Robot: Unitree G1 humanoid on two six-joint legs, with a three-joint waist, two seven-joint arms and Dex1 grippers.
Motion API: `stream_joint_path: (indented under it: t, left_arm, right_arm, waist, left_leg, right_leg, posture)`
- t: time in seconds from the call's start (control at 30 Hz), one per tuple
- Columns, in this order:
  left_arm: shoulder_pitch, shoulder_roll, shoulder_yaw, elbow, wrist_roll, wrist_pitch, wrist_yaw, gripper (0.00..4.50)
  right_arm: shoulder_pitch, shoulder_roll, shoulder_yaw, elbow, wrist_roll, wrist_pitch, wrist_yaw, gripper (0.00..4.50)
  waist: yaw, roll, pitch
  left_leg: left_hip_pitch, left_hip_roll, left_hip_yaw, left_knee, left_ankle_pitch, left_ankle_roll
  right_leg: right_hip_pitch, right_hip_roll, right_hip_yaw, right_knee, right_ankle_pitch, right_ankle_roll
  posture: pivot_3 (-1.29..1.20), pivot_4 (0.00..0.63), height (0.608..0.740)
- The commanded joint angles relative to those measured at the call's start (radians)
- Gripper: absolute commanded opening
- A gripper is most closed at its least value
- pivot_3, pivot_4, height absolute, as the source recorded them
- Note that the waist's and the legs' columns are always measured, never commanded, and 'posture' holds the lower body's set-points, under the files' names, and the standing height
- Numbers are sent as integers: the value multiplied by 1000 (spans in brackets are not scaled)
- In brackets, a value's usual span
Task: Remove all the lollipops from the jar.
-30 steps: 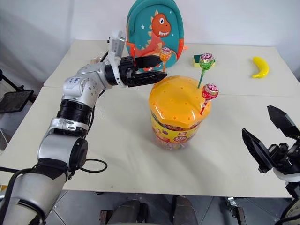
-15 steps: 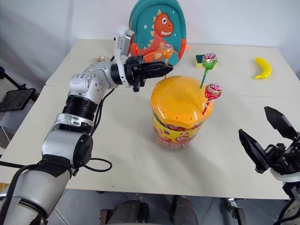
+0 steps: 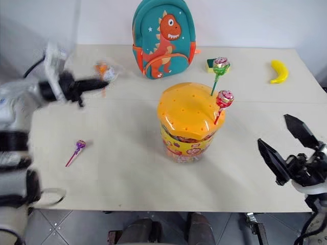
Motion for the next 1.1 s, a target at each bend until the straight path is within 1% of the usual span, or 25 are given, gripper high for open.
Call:
stream_joint_path:
  t: [0.03,0.1,0.2,0.3,0.37,0.47,0.57,0.67,0.73,0.77,0.83,0.9,1.0,1.03,1.1]
  left_arm:
    - [181,37,107,-264,-63,158,69,18]
    - [299,-8,191,-369,-117,263,136,18]
    - [456,-42,217,-427,-91,259,208,18]
    - [547,-65,235,-428,-75,227,254,18]
    - [598,-74,244,-412,-65,196,268,18]
    - [620,-83,252,-399,-75,169,282,18]
    - [608,-95,258,-398,-114,184,284,702]
    - [593,-93,268,-386,-136,180,284,1558]
    - [591,-74,278,-370,-141,165,272,2110]
    - [588,-65,288,-359,-143,156,267,2459]
    - [580,-36,334,-334,-166,131,229,2997]
    - [584,0,378,-307,-189,70,150,3567]
    - [607,42,459,-302,-265,-35,-42,4471]
    - [592,45,499,-277,-297,-62,-85,4471]
    - [552,49,534,-237,-321,-118,-125,4471]
  right_arm:
    - [-39,-30,31,23,-18,-9,37,4500]
    - [-80,-47,50,56,-31,-10,56,4500]
    - [-128,-75,70,91,-41,1,67,4500]
    - [-149,-98,83,106,-48,24,65,4500]
    - [-147,-120,89,111,-64,56,36,4500]
    - [-139,-141,90,115,-84,86,12,4500]
    - [-131,-154,86,115,-91,95,23,4500]
    - [-122,-172,80,113,-112,120,-8,4500]
    - [-119,-178,75,110,-110,122,-4,4500]
    - [-118,-180,70,109,-108,121,-1,4500]
    - [-110,-188,42,100,-74,140,1,4500]
    - [-92,-203,11,93,-36,163,27,4500]
    - [-53,-229,-44,88,29,205,70,4500]
    - [-47,-236,-60,80,54,221,73,4500]
    - [-49,-251,-70,58,94,254,75,4500]
  waist:
    - [9,-3,1]
    - [18,-3,1]
    - [22,-1,1]
    - [23,-1,1]
    - [20,1,0]
    - [13,4,-2]
    - [7,4,-2]
    - [7,4,-2]
    - [7,4,-2]
    - [8,4,-2]
    - [7,4,-2]
    - [7,4,-2]
    - [9,4,-2]
    - [10,4,-2]
    - [10,4,-2]
  left_leg:
    - [-2,0,-3,1,0,0]
    - [-2,-2,-4,2,0,1]
    - [-2,-3,-7,2,0,1]
    - [-1,-3,-7,0,-1,-1]
    - [0,-2,-8,0,-1,-1]
    - [0,-2,-7,-1,-1,-2]
    - [1,-1,-6,-2,-1,-2]
    - [1,-2,-5,-1,-1,-2]
    - [1,-2,-6,-1,-1,-2]
    - [1,-2,-6,-1,-1,-2]
    - [1,-2,-6,-1,-1,-2]
    - [1,-1,-6,-1,-1,-2]
    - [0,-1,-6,-1,-2,-2]
    - [0,-1,-6,-1,-2,-2]
    - [0,-1,-6,-1,-3,-1]
  right_leg:
    - [0,-5,-1,0,0,0]
    - [0,-9,-2,0,0,0]
    - [1,-11,-2,-2,0,0]
    - [2,-10,-5,-1,-1,-2]
    - [2,-10,-6,-1,-2,-3]
    - [2,-10,-6,-1,-2,-3]
    - [2,-10,-6,-1,-2,-4]
    - [2,-10,-6,0,-2,-4]
    - [2,-10,-6,0,-2,-4]
    - [2,-10,-6,0,-2,-4]
    - [2,-10,-6,0,-2,-4]
    - [1,-10,-6,0,-2,-4]
    - [1,-10,-6,-1,-2,-4]
    - [1,-10,-6,-2,-2,-4]
    - [1,-11,-6,-4,-2,-4]
  posture:
    - [0,150,740]
    - [0,150,740]
    - [0,150,740]
    - [0,150,740]
    - [0,150,740]
    - [0,150,740]
    - [0,150,740]
    - [0,150,740]
    - [0,150,740]
    - [0,150,740]
    - [0,150,740]
    - [0,150,740]
    - [0,150,740]
    - [0,150,740]
    - [0,150,740]
